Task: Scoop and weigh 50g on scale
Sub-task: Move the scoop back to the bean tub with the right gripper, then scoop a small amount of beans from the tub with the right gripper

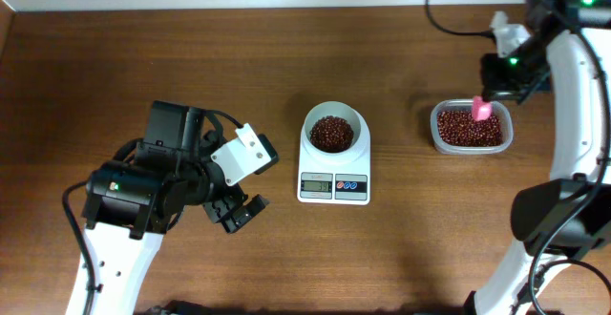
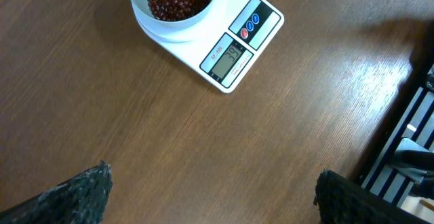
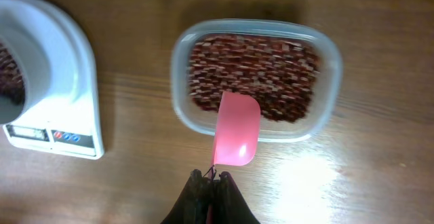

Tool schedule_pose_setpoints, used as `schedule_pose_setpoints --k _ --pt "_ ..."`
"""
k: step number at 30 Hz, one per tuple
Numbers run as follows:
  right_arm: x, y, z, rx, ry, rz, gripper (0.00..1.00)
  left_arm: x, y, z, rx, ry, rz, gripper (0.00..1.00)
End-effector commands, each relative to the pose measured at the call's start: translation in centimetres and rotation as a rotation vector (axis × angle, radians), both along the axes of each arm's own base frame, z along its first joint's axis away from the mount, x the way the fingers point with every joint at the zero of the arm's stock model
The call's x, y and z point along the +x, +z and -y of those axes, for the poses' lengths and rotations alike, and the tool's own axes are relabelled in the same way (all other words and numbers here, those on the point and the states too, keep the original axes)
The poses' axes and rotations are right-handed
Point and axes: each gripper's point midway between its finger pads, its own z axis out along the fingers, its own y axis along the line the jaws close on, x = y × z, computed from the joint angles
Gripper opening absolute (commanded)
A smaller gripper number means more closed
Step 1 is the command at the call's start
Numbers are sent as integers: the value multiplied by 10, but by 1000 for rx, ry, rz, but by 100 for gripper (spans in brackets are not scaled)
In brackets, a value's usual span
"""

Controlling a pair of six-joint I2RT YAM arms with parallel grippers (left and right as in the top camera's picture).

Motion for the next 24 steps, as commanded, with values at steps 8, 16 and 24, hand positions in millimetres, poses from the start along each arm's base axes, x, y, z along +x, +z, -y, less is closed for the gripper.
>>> schedule_pose_setpoints --k 8,16,24 --pt "4 -58 34 -4 -34 -13 4 -1 0 1 -8 -17 3 99" --pt "5 -107 36 -7 8 -16 4 -1 0 1 -8 -17 3 99" --pt "7 -108 10 143 23 6 4 -1 0 1 -8 -17 3 99"
